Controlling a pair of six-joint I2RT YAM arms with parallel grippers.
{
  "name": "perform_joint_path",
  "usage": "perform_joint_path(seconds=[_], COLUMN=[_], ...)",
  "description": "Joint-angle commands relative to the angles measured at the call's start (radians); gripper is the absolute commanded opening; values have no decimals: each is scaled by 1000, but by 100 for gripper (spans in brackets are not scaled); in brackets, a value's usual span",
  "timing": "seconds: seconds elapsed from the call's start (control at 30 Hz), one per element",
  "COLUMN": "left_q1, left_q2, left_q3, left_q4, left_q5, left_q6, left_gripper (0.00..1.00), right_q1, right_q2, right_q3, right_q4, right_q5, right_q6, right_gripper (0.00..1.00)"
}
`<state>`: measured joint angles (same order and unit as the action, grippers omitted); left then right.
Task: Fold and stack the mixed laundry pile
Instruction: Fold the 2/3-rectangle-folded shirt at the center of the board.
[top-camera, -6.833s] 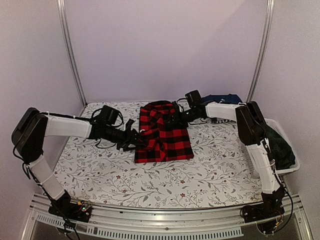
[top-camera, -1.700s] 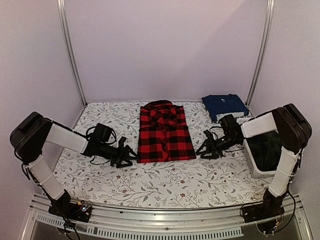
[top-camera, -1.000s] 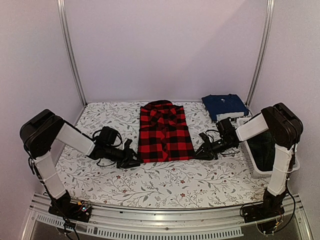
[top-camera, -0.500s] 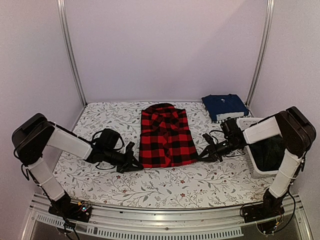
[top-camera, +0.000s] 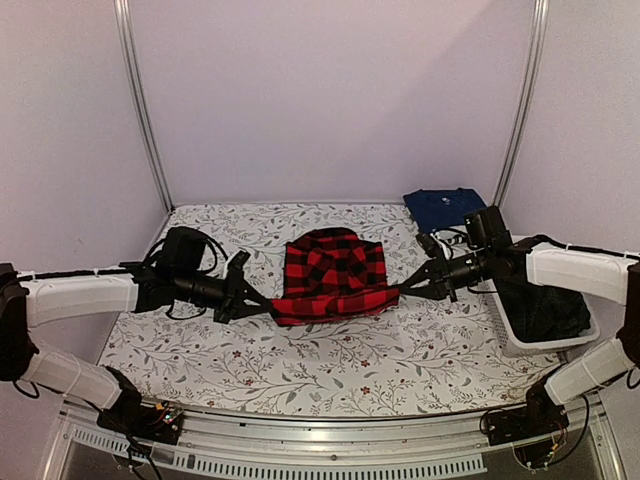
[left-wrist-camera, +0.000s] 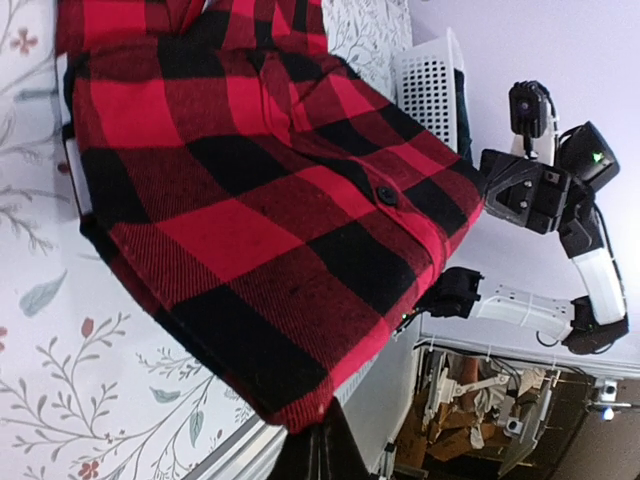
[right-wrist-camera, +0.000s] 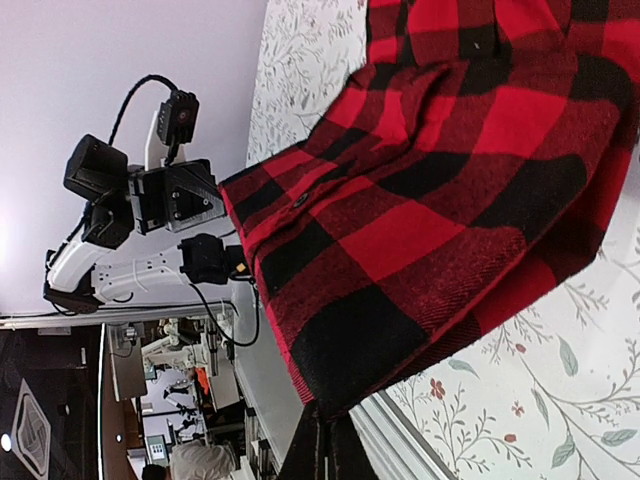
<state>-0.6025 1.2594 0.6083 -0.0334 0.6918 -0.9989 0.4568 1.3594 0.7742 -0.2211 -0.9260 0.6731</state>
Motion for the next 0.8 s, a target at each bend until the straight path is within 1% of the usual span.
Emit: perform_joint_path(seconds=[0.0,0.13,0.33,0.53,0.77], left_q1=[76,128,213,272,313], left_q2=[94,238,486,701,983], left_q3=[139,298,540,746,1014], left_q4=[-63,-67,-124,-113,-135], left_q5=[40,73,129,188,208], left_q6=[41,64,113,133,169], left_gripper=[0,0,0,0,0], right_q1=[-48,-83,-134,-158,-183], right_q2=[115,242,411,630,902], right_q3=[138,278,481,706,973], right_q4=[-38,-54,-71,-74,-44], right_q5=[-5,-27,-45,-56,-22], right_q6=[37,43,50,23,3], right_gripper=[0,0,0,0,0])
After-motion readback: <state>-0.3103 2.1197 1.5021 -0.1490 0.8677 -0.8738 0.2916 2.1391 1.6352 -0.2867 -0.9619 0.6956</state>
